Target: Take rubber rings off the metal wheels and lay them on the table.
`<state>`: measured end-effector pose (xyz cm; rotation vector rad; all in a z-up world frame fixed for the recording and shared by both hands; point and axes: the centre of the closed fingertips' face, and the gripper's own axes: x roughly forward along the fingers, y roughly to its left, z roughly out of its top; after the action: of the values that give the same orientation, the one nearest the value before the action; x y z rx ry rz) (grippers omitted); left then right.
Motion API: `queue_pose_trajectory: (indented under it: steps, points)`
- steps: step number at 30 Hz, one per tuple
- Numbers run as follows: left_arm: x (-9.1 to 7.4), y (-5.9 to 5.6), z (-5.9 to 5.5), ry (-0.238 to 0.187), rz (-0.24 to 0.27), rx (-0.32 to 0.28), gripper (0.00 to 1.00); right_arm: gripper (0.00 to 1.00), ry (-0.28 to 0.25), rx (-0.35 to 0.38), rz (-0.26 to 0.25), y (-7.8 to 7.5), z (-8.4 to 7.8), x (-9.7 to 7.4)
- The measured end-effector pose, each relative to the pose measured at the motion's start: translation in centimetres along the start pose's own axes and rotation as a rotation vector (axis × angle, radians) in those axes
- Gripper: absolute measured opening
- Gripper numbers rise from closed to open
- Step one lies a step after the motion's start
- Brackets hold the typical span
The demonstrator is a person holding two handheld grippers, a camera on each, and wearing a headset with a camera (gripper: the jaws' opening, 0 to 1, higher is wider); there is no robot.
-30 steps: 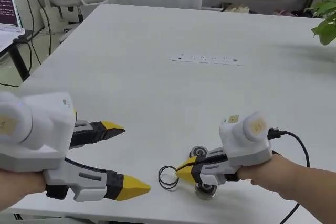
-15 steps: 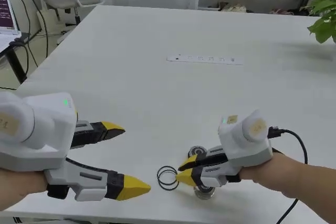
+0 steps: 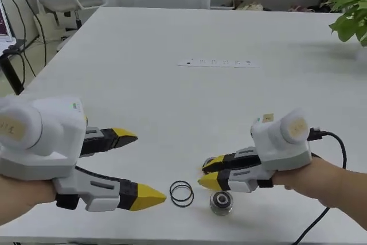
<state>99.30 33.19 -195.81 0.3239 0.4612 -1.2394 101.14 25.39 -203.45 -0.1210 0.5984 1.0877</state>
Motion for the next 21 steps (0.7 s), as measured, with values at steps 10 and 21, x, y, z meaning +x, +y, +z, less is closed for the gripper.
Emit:
queue_pose_trajectory:
  steps: [10, 21]
  points:
    - [1.3, 0.4, 0.5, 0.015, -0.017, 0.025, 0.7, 0.18, -0.031, 0.027, -0.05, -1.4, -0.2, -1.7]
    - [2.4, 1.3, 0.7, 0.033, -0.022, 0.035, 0.69, 0.18, -0.044, 0.051, -0.084, -2.5, -0.9, -2.7]
